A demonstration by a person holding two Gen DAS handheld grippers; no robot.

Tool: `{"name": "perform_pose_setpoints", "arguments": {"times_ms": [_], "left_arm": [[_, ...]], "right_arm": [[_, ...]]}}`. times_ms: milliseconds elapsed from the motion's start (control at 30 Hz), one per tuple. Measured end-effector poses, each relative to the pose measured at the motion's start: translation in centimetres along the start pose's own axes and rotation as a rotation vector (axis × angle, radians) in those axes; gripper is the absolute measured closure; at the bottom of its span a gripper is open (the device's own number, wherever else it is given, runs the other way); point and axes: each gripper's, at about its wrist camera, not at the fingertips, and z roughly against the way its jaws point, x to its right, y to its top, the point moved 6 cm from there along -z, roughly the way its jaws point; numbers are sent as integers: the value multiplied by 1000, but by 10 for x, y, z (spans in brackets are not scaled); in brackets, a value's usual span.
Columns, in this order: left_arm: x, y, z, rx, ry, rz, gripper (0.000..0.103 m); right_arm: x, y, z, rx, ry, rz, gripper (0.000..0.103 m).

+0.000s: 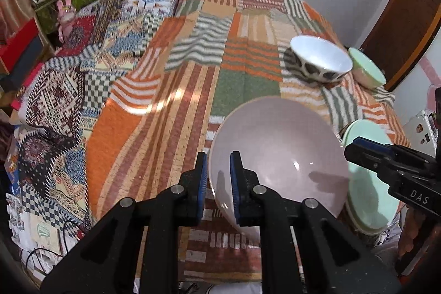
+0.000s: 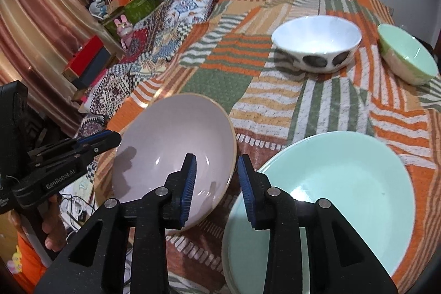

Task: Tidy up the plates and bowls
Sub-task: 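Lower the pink bowl onto the bedspread beside the plates and open both grippers, then move both grippers to the white spotted bowl and grasp its rim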

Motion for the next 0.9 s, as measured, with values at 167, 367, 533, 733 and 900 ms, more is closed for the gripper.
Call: {"name": "perform_pose_setpoints", "arguments": {"times_ms": [167, 367, 533, 733, 900], "left_arm": [[14, 12, 33, 83, -9, -17, 86], [38, 26, 71, 183, -25, -61, 81], [57, 40, 99, 282, -44, -84, 64], [81, 64, 115, 353, -54, -109, 44], [95, 88, 108, 361, -65, -98, 31]], "right_arm": [[6, 7, 25, 68, -4, -2, 69], [15, 18, 64, 172, -13, 0, 58], [24, 28, 98, 272, -41, 0, 56], [40, 42, 131, 373, -62, -17, 51], [57, 54, 142, 430, -82, -52, 39]]}}
